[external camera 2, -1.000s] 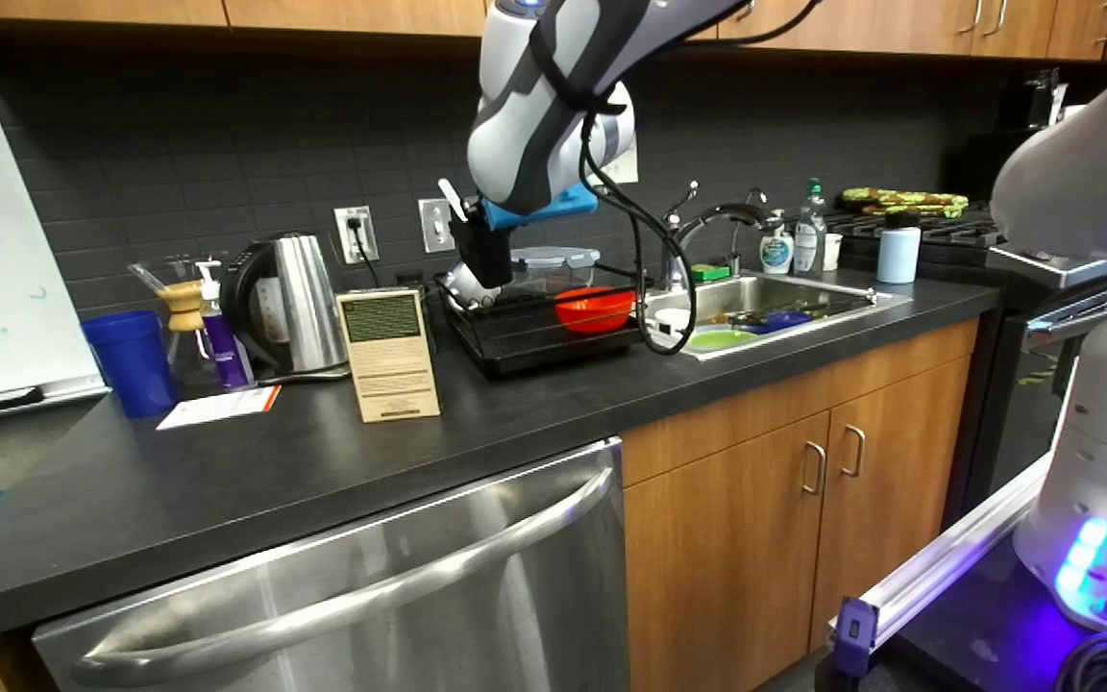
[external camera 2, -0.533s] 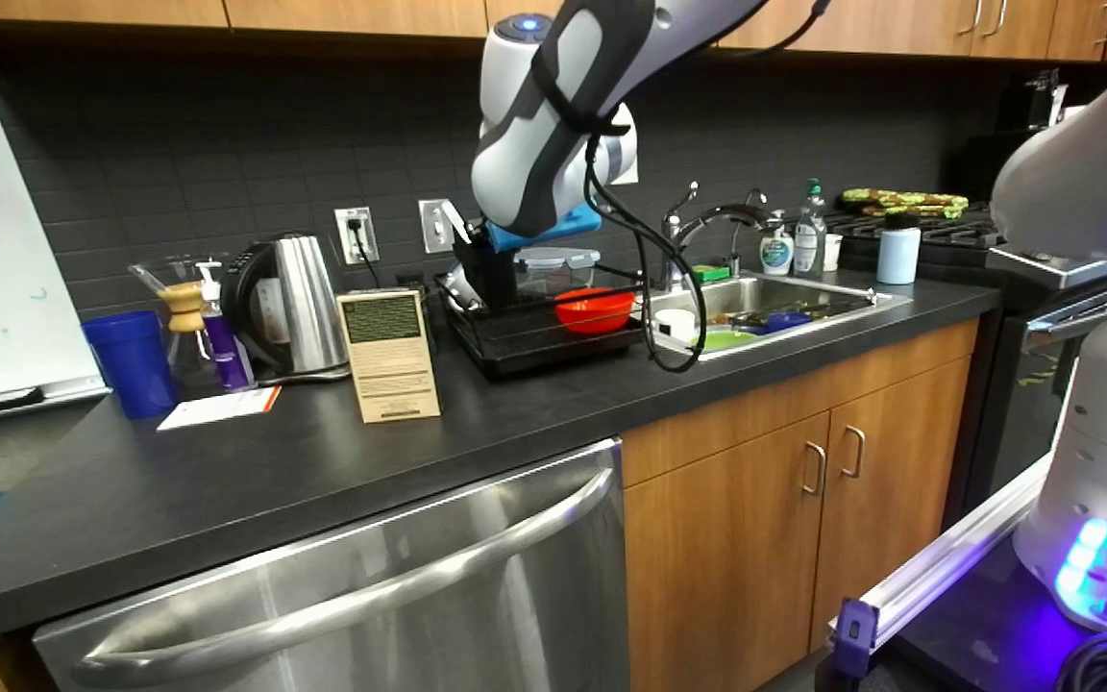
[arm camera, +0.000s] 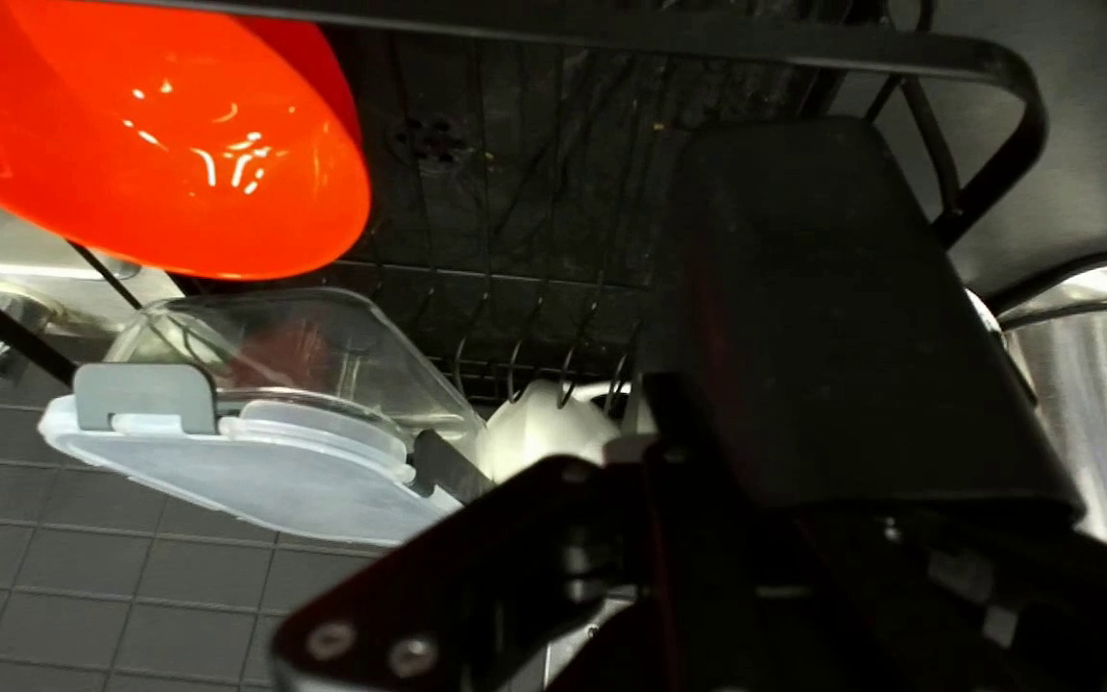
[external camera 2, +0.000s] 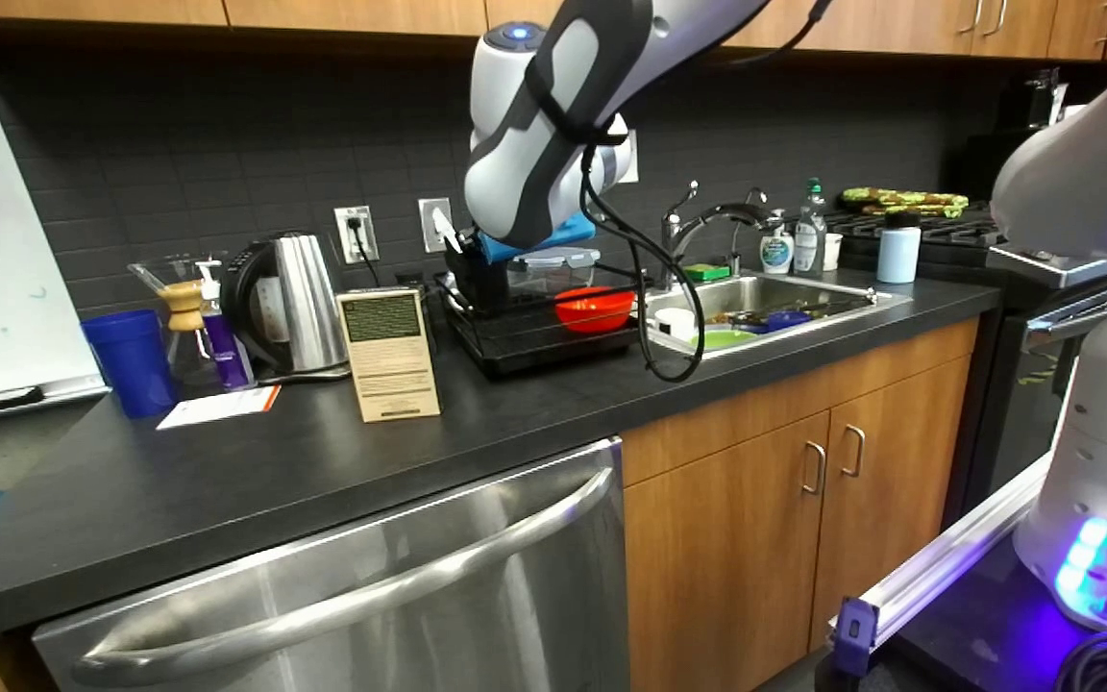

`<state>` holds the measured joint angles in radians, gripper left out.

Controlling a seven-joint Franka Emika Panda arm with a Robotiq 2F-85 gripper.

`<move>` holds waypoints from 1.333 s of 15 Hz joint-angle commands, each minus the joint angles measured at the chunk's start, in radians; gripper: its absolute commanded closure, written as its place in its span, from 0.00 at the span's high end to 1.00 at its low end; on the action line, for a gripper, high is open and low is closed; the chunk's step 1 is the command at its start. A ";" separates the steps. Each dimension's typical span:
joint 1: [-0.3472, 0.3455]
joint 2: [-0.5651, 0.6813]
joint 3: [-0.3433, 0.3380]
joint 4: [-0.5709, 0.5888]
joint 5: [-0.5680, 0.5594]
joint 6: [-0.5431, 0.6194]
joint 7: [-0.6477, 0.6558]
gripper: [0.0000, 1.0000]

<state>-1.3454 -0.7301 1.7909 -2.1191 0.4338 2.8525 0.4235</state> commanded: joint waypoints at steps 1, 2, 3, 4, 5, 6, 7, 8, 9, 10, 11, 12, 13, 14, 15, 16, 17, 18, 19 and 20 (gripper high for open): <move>-0.021 -0.024 0.014 0.033 -0.024 -0.015 0.032 0.01; -0.026 -0.033 0.019 0.040 -0.023 -0.020 0.036 0.01; -0.034 -0.043 0.028 0.048 -0.023 -0.025 0.040 0.01; -0.042 -0.053 0.037 0.058 -0.022 -0.033 0.043 0.01; -0.053 -0.069 0.045 0.070 -0.021 -0.042 0.050 0.01; -0.060 -0.083 0.050 0.080 -0.021 -0.051 0.057 0.01; -0.066 -0.095 0.055 0.089 -0.020 -0.061 0.060 0.01; -0.074 -0.110 0.060 0.100 -0.019 -0.070 0.063 0.01; -0.081 -0.123 0.063 0.111 -0.018 -0.078 0.067 0.01; -0.089 -0.137 0.066 0.121 -0.017 -0.086 0.069 0.01; -0.095 -0.148 0.068 0.131 -0.016 -0.094 0.070 0.01; -0.101 -0.156 0.069 0.138 -0.015 -0.101 0.068 0.01; -0.105 -0.163 0.068 0.147 -0.015 -0.107 0.067 0.01; -0.112 -0.168 0.069 0.153 -0.015 -0.111 0.063 0.01; -0.118 -0.171 0.070 0.159 -0.014 -0.116 0.058 0.01; -0.126 -0.174 0.071 0.164 -0.016 -0.121 0.050 0.01; -0.137 -0.157 0.074 0.165 -0.018 -0.132 0.030 0.01; -0.144 -0.147 0.075 0.167 -0.018 -0.138 0.019 0.01; -0.147 -0.125 0.076 0.164 -0.017 -0.141 0.002 0.01; -0.150 -0.112 0.077 0.161 -0.019 -0.141 -0.015 0.01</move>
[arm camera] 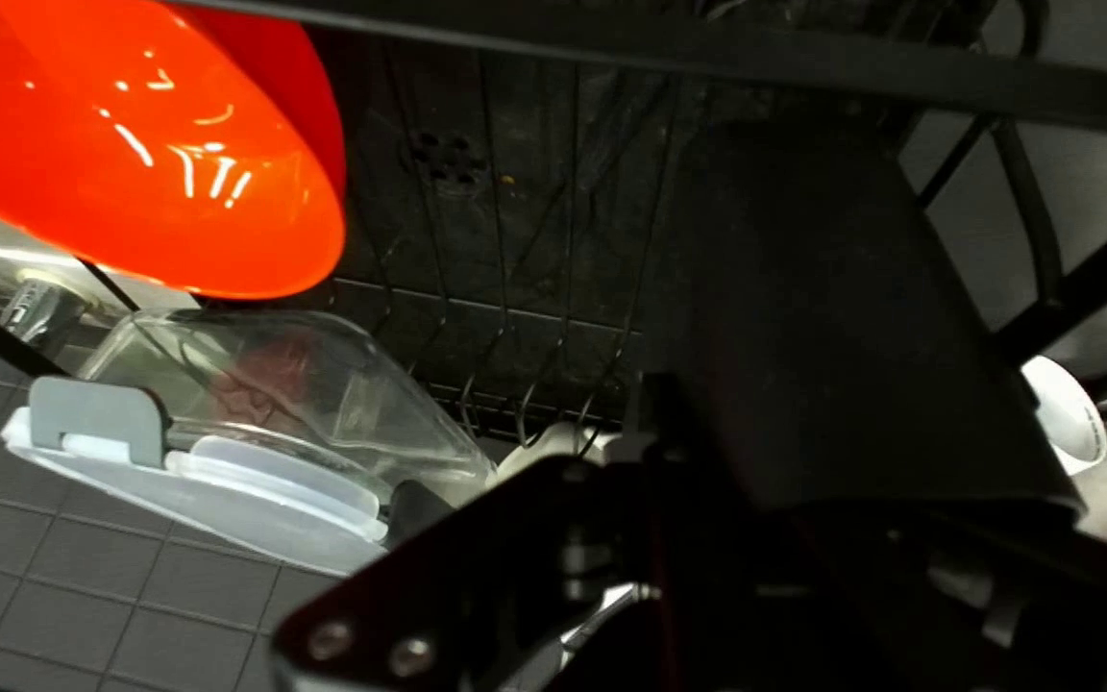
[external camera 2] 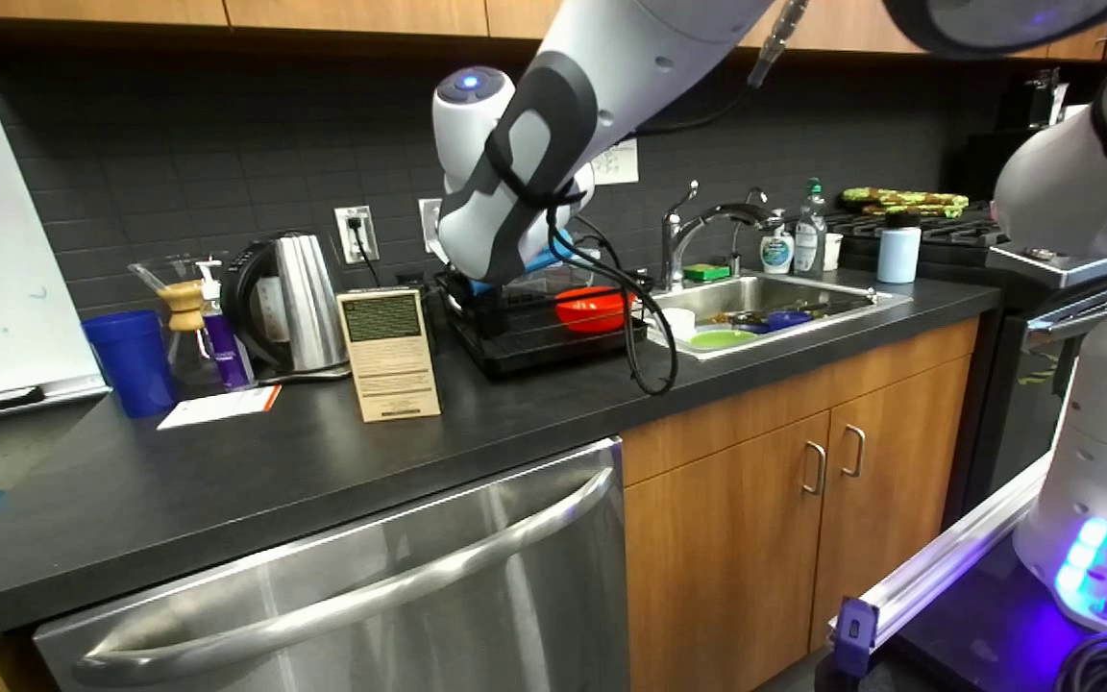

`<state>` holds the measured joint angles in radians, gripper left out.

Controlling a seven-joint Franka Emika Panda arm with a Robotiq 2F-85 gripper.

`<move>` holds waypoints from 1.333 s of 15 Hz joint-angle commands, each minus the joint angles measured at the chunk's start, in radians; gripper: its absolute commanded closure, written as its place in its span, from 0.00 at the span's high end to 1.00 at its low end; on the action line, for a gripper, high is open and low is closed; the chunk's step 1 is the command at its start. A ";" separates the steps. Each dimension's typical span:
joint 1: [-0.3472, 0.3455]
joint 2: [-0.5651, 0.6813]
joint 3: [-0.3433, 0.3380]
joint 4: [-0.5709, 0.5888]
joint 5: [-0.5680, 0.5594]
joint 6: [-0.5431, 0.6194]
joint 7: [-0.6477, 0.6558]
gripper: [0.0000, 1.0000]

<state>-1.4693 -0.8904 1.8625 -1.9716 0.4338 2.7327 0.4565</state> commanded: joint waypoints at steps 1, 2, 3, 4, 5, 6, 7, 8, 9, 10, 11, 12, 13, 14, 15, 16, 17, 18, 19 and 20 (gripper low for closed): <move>-0.028 0.060 0.008 0.011 -0.021 -0.019 -0.065 0.01; -0.030 0.065 0.009 0.008 -0.025 -0.017 -0.082 0.01; -0.034 0.064 0.009 0.006 -0.029 -0.017 -0.095 0.01; -0.037 0.065 0.010 0.004 -0.031 -0.019 -0.105 0.01; -0.040 0.063 0.011 0.002 -0.033 -0.018 -0.113 0.01; -0.043 0.061 0.014 0.001 -0.035 -0.018 -0.123 0.01; -0.046 0.058 0.015 0.000 -0.036 -0.019 -0.128 0.01; -0.050 0.055 0.018 -0.001 -0.037 -0.020 -0.134 0.01; -0.056 0.052 0.022 0.000 -0.038 -0.021 -0.139 0.01; -0.062 0.050 0.028 0.000 -0.038 -0.021 -0.145 0.01; -0.071 0.048 0.035 0.002 -0.040 -0.023 -0.153 0.01; -0.081 0.047 0.042 0.002 -0.040 -0.025 -0.160 0.01; -0.087 0.046 0.047 0.005 -0.040 -0.025 -0.163 0.01; -0.090 0.044 0.048 0.008 -0.041 -0.026 -0.165 0.01; -0.094 0.044 0.049 0.009 -0.042 -0.024 -0.171 0.01; -0.097 0.043 0.049 0.011 -0.043 -0.024 -0.175 0.01; -0.100 0.042 0.050 0.012 -0.043 -0.022 -0.178 0.01; -0.103 0.037 0.050 0.013 -0.045 -0.022 -0.179 0.01; -0.105 0.035 0.050 0.013 -0.047 -0.023 -0.180 0.01; -0.109 0.033 0.051 0.013 -0.048 -0.023 -0.182 0.01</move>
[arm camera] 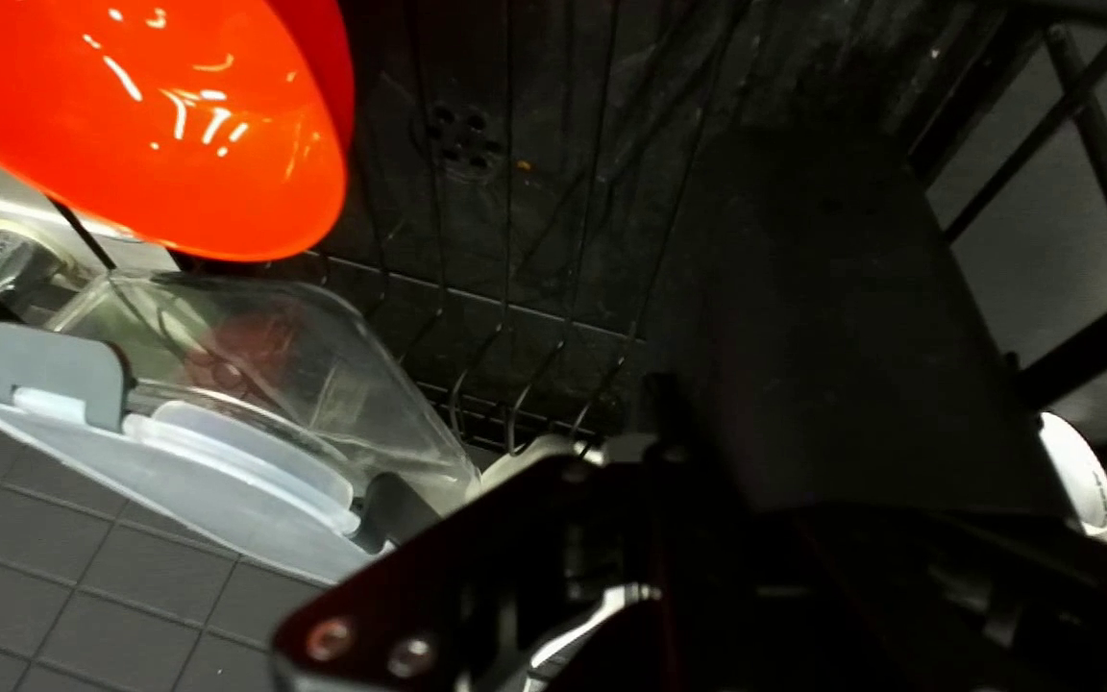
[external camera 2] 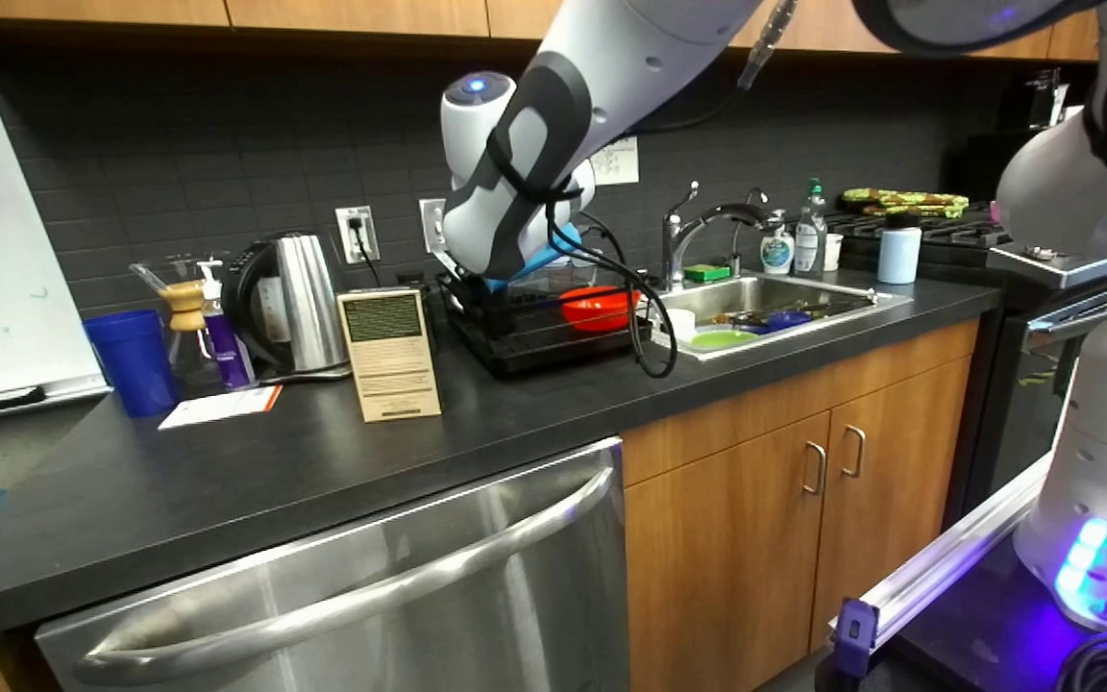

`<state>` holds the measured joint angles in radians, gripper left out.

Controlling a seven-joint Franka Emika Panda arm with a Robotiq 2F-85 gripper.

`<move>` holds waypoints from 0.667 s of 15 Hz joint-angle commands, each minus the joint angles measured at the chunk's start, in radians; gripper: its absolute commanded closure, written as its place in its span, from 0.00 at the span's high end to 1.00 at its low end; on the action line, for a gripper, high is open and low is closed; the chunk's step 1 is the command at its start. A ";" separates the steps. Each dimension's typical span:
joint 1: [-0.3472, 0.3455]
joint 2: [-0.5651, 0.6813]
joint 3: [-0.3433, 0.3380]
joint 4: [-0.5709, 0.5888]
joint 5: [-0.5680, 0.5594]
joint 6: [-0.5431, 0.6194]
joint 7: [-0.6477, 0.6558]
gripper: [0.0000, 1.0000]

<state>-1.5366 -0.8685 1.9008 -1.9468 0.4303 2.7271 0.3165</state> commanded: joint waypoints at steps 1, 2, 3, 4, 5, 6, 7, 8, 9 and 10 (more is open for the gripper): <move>-0.046 0.008 0.013 -0.011 -0.049 -0.020 -0.045 0.01; -0.050 0.007 0.013 -0.011 -0.054 -0.020 -0.050 0.01; -0.052 0.004 0.011 -0.011 -0.060 -0.020 -0.051 0.01; -0.054 0.004 0.011 -0.011 -0.064 -0.018 -0.053 0.01; -0.055 0.006 0.011 -0.013 -0.067 -0.013 -0.058 0.01; -0.056 0.007 0.013 -0.014 -0.071 -0.008 -0.064 0.01; -0.059 0.007 0.015 -0.015 -0.076 -0.005 -0.069 0.01; -0.061 0.010 0.018 -0.016 -0.080 -0.002 -0.076 0.01; -0.062 0.015 0.021 -0.016 -0.082 0.002 -0.086 0.01; -0.064 0.017 0.023 -0.018 -0.082 0.006 -0.092 0.01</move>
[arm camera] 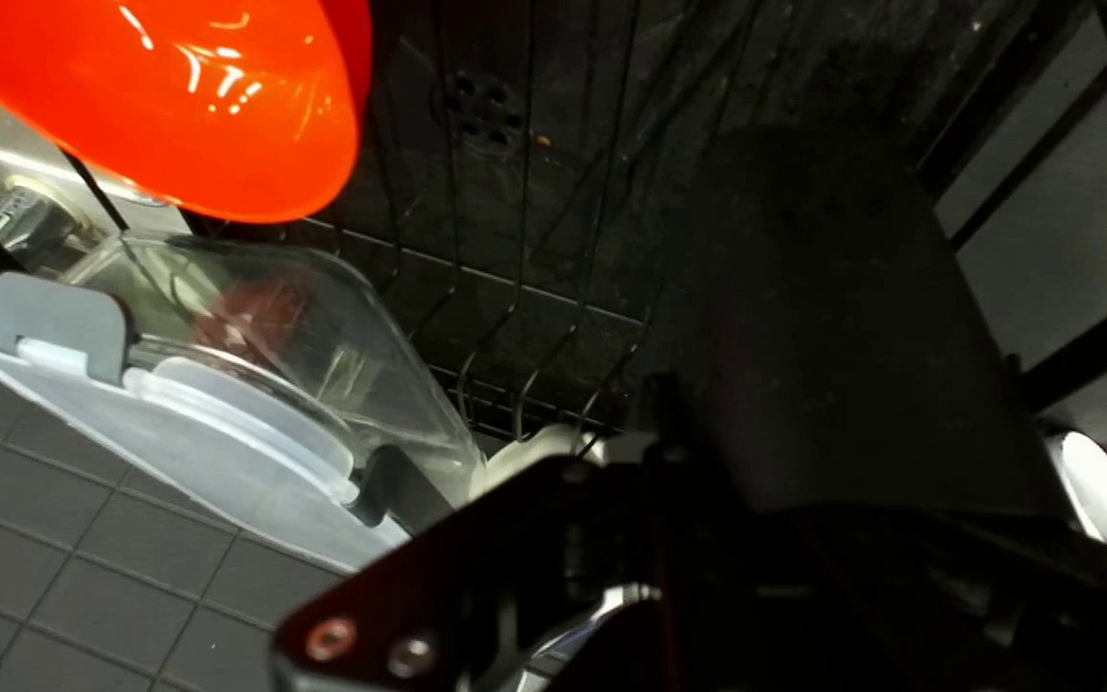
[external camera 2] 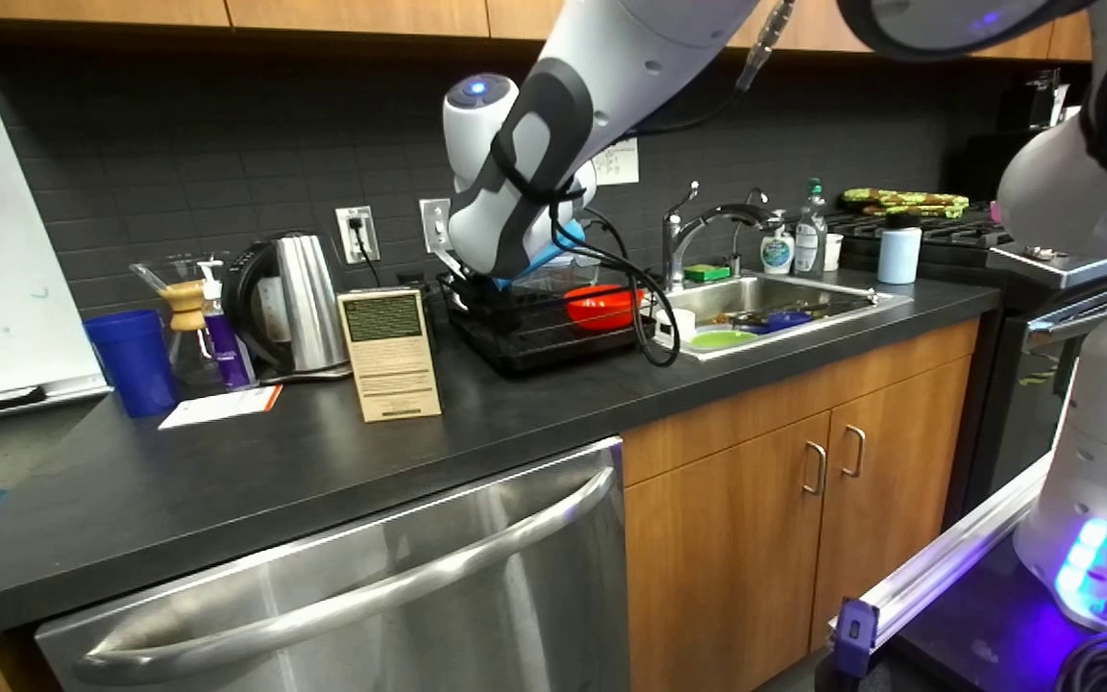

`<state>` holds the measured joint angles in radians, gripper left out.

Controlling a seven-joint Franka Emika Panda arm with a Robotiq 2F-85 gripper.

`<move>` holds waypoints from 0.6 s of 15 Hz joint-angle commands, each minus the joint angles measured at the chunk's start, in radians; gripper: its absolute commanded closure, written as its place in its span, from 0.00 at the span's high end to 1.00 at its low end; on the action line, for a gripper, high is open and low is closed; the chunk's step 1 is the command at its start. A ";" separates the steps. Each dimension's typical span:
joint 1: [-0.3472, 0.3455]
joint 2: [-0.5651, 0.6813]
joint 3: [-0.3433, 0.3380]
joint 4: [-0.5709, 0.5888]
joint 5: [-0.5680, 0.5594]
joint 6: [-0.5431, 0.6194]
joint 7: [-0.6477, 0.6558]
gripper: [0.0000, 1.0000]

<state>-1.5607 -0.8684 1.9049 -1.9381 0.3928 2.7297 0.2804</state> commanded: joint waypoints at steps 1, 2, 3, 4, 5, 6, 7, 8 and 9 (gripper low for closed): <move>-0.042 0.026 0.023 -0.028 -0.044 0.007 -0.068 0.01; -0.047 0.037 0.028 -0.028 -0.045 0.007 -0.084 0.01; -0.048 0.039 0.028 -0.028 -0.046 0.005 -0.089 0.27; -0.051 0.043 0.029 -0.028 -0.046 0.002 -0.095 0.28; -0.054 0.049 0.031 -0.029 -0.047 0.003 -0.103 0.28; -0.056 0.051 0.034 -0.031 -0.047 0.008 -0.108 0.28; -0.056 0.051 0.033 -0.034 -0.050 0.012 -0.115 0.29; -0.056 0.053 0.033 -0.037 -0.056 0.013 -0.128 0.34; -0.056 0.047 0.033 -0.045 -0.064 0.025 -0.139 0.39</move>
<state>-1.5869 -0.8448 1.9217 -1.9417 0.3802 2.7355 0.1971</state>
